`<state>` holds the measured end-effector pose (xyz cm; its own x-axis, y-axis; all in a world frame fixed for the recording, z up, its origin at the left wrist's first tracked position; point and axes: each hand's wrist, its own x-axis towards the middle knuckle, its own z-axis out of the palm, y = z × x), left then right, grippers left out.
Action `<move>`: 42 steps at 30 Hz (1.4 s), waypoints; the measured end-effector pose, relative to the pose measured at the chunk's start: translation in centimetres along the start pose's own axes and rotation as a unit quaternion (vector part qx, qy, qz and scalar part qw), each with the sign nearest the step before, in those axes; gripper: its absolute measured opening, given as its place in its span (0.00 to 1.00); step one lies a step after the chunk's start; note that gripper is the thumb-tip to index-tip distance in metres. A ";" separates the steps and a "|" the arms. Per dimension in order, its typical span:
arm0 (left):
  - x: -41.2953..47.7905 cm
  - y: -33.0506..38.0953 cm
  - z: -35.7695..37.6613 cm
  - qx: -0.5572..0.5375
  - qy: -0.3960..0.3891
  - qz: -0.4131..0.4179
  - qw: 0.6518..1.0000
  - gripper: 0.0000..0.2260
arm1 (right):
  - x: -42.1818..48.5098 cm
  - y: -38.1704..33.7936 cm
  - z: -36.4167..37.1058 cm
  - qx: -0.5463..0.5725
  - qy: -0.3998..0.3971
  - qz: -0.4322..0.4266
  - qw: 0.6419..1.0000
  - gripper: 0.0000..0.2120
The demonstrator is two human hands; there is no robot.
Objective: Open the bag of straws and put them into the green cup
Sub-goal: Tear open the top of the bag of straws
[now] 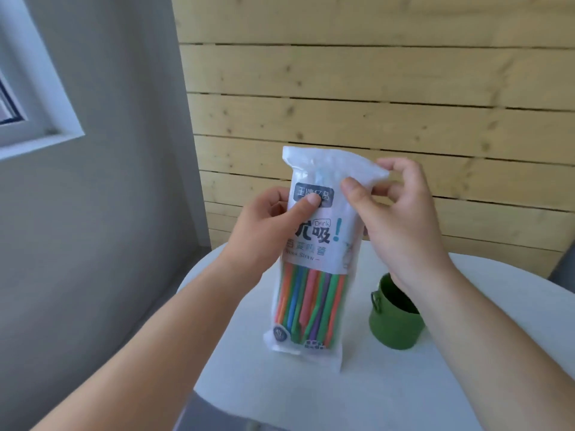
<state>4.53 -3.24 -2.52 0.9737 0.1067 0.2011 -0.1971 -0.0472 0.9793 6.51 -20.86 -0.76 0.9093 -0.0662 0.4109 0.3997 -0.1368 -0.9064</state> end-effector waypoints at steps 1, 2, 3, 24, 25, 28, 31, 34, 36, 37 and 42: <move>-0.6 0.8 0.2 0.006 -0.011 0.015 1.000 0.13 | -0.2 -1.0 -0.9 -0.004 0.001 -0.013 1.000 0.23; -1.4 1.6 0.4 0.014 -0.021 0.026 0.999 0.12 | -0.7 -2.1 -1.8 -0.016 0.000 -0.026 1.000 0.20; -2.0 2.1 0.6 0.025 -0.025 0.033 0.999 0.11 | -1.2 -2.9 -2.6 -0.035 -0.001 -0.039 0.999 0.18; -14.0 4.7 3.4 -0.075 0.006 -0.064 0.995 0.07 | -13.2 -4.2 -4.7 0.094 -0.131 0.062 0.985 0.16; -14.2 4.8 3.3 -0.077 -0.003 -0.064 0.995 0.08 | -13.4 -4.2 -4.6 0.101 -0.134 0.066 0.984 0.17; -14.6 4.8 2.7 -0.082 -0.024 -0.068 0.994 0.11 | -13.9 -4.0 -4.3 0.127 -0.143 0.078 0.979 0.14; -14.6 4.9 2.3 -0.077 -0.036 -0.071 0.994 0.13 | -14.0 -3.8 -4.2 0.150 -0.151 0.083 0.974 0.06; -14.6 4.7 2.1 -0.076 -0.040 -0.074 0.994 0.13 | -14.1 -3.8 -4.0 0.153 -0.150 0.085 0.973 0.07; -14.6 4.6 2.0 -0.076 -0.048 -0.073 0.993 0.14 | -14.1 -3.9 -4.0 0.163 -0.153 0.095 0.970 0.09; -14.6 4.6 2.0 -0.076 -0.050 -0.071 0.993 0.14 | -14.1 -3.9 -4.0 0.167 -0.154 0.099 0.969 0.10; -14.5 4.3 1.9 -0.070 -0.045 -0.063 0.995 0.07 | -13.8 -3.7 -4.0 0.181 -0.151 0.126 0.964 0.01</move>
<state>-10.22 -6.89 -1.30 0.9968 0.0134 0.0793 -0.0803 0.1005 0.9917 -8.04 -23.34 -2.66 0.9530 0.2461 0.1765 0.1274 0.2031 -0.9708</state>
